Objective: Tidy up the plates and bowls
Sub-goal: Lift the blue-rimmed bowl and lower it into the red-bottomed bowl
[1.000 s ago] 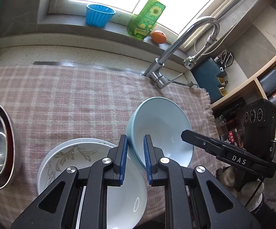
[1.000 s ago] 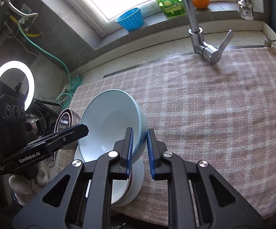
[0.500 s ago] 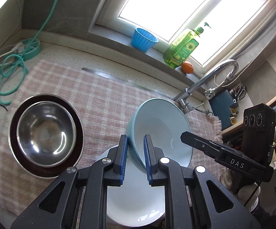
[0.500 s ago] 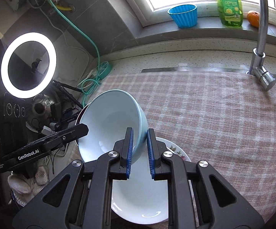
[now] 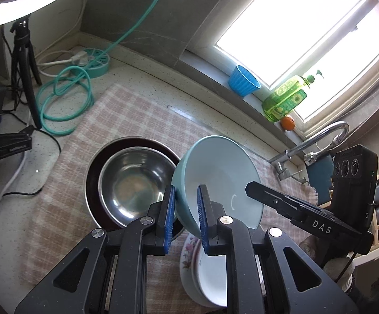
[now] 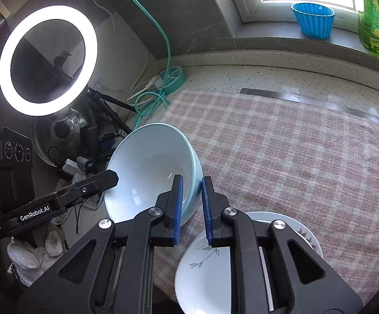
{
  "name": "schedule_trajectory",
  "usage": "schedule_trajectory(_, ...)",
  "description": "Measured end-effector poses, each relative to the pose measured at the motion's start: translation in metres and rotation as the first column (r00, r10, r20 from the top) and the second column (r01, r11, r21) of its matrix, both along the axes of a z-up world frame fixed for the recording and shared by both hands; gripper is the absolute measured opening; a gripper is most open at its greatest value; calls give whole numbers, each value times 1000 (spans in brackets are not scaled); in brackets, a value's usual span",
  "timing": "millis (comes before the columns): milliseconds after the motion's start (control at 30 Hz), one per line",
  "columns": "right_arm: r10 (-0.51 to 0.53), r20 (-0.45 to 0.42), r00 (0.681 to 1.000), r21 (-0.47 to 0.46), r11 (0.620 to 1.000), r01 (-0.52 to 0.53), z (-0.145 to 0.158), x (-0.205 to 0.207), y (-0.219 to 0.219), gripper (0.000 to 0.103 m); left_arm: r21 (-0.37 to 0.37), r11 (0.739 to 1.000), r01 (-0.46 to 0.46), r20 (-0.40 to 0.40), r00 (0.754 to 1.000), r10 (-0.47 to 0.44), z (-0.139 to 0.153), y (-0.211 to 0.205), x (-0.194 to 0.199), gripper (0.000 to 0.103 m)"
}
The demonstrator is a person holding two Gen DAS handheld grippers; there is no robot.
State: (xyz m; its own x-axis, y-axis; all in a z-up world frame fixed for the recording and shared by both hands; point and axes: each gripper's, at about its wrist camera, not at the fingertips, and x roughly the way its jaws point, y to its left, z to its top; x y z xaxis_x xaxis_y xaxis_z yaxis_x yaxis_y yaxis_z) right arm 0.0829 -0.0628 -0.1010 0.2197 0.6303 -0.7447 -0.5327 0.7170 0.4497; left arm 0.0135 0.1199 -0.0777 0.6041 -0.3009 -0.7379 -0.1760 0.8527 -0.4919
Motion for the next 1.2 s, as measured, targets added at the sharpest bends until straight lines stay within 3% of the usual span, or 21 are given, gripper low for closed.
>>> schedule_trajectory(467, 67, -28, 997, -83, 994, -69, -27, 10, 70, 15, 0, 998, -55, -64, 996, 55, -26, 47, 0, 15)
schedule_trajectory(1200, 82, -12, 997, -171, 982, -83, -47, 10, 84, 17, 6, 999, -34, -111, 993, 34, -46, 50, 2, 15)
